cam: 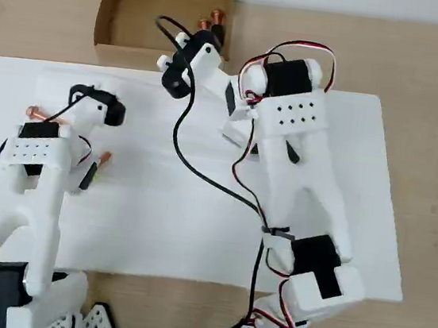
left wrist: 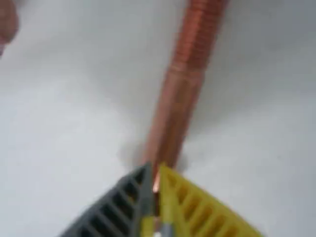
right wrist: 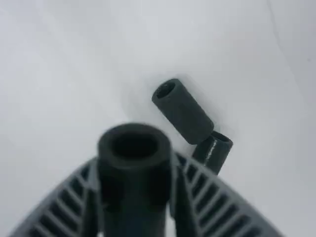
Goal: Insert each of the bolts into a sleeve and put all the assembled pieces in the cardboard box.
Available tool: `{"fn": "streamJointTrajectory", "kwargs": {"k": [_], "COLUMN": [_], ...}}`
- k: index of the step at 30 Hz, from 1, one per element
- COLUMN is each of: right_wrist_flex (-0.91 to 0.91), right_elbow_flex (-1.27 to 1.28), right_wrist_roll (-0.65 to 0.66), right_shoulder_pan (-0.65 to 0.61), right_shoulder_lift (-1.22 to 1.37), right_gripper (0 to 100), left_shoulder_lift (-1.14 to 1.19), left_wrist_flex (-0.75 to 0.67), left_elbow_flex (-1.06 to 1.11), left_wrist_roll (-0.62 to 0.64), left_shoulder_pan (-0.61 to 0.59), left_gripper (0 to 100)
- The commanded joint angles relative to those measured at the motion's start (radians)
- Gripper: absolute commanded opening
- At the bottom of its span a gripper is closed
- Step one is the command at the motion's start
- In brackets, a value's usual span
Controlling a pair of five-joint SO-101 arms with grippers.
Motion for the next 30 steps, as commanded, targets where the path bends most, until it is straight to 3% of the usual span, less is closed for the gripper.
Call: {"fn": "streamJointTrajectory", "kwargs": {"k": [1, 5, 12, 24, 30], "right_wrist_flex": [0.003, 0.003, 0.003, 0.003, 0.009], "right_elbow_flex": [-0.005, -0.005, -0.005, -0.005, -0.005], "right_wrist_roll": [-0.006, -0.005, -0.005, -0.005, -0.003], "right_shoulder_pan": [0.018, 0.018, 0.018, 0.018, 0.018], "right_shoulder_lift": [-0.056, -0.056, -0.053, -0.056, -0.054], "right_gripper": [1.1, 1.1, 1.1, 1.1, 1.1], "left_shoulder_lift": [-0.008, -0.008, -0.008, -0.001, -0.001], "left_wrist_flex": [0.005, 0.005, -0.005, -0.107, -0.106], "left_elbow_flex": [0.021, 0.029, 0.028, 0.101, 0.106], "left_wrist_roll": [0.031, 0.032, 0.069, 0.029, -0.023], "left_shoulder_pan": [0.002, -0.017, -0.091, -0.087, -0.075], "left_gripper": [1, 3, 25, 24, 11]}}
